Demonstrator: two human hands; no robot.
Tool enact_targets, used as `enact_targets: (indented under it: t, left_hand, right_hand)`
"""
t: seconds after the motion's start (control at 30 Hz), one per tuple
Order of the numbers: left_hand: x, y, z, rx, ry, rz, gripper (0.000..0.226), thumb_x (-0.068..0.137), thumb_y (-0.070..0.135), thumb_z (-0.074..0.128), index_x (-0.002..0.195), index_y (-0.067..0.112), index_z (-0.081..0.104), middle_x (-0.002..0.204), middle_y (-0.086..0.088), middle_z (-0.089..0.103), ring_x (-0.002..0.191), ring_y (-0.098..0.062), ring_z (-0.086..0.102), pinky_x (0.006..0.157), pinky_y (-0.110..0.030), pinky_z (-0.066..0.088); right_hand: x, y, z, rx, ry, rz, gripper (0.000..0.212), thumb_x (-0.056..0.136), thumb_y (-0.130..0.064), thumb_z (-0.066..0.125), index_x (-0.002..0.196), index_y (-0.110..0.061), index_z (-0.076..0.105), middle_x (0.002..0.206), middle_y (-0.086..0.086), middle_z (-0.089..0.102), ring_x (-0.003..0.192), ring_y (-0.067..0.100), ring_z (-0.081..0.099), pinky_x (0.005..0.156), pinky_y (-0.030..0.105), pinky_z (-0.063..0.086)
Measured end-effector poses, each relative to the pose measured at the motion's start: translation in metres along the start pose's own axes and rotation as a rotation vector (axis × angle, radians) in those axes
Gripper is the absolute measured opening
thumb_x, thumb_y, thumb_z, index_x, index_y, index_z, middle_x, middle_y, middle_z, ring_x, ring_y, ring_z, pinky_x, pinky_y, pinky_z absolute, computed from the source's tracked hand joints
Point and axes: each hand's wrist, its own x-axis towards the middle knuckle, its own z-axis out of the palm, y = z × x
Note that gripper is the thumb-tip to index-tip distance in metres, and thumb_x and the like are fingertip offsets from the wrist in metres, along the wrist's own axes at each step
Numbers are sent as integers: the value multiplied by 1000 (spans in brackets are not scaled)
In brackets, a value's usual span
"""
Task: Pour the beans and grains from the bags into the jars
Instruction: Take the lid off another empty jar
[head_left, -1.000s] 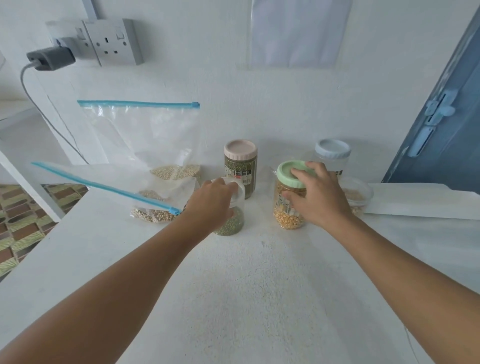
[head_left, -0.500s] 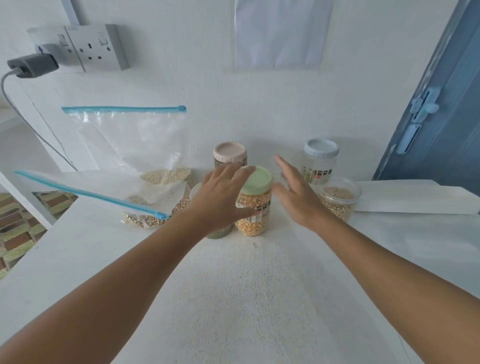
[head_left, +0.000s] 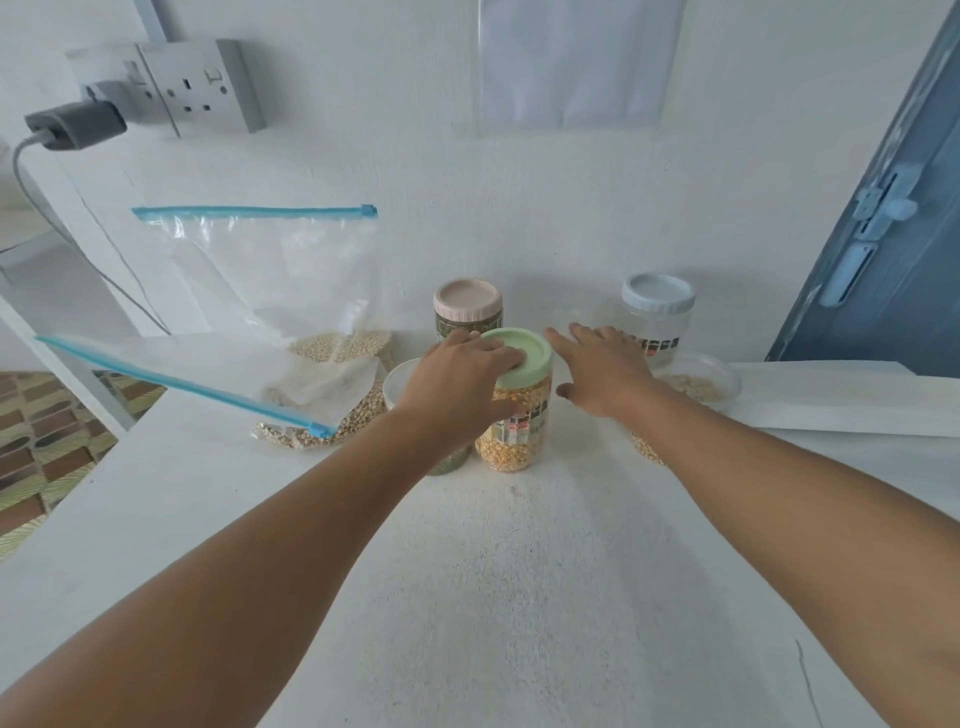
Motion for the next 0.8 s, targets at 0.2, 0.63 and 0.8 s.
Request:
enact_targets:
  t: [0.2, 0.63, 0.8]
  left_hand:
    - [0, -3, 4, -14, 10, -8, 64, 90, 45, 77, 148, 25, 57, 140, 5, 63, 126, -22, 48, 103, -39, 43]
    - [0, -3, 2, 20, 6, 4, 65, 91, 50, 75, 148, 26, 55, 142, 5, 62, 128, -22, 48, 103, -37, 40]
    - [0, -2, -4, 103, -33, 16, 70, 88, 51, 78, 149, 29, 52, 139, 7, 62, 127, -21, 51, 99, -36, 42]
  right_hand:
    - [-1, -1, -2, -103, 224, -10, 54, 99, -51, 60, 145, -24, 50, 133, 7, 52, 121, 31, 48, 98, 43, 42]
    - [-32, 4, -18, -93, 49, -79, 47, 104, -48, 51, 149, -33, 47, 137, 2, 62, 126, 29, 58, 111, 53, 29]
    - [-70, 1, -25, -108, 54, -75, 47, 102, -49, 52, 146, -33, 51, 134, 3, 63, 126, 27, 58, 113, 54, 28]
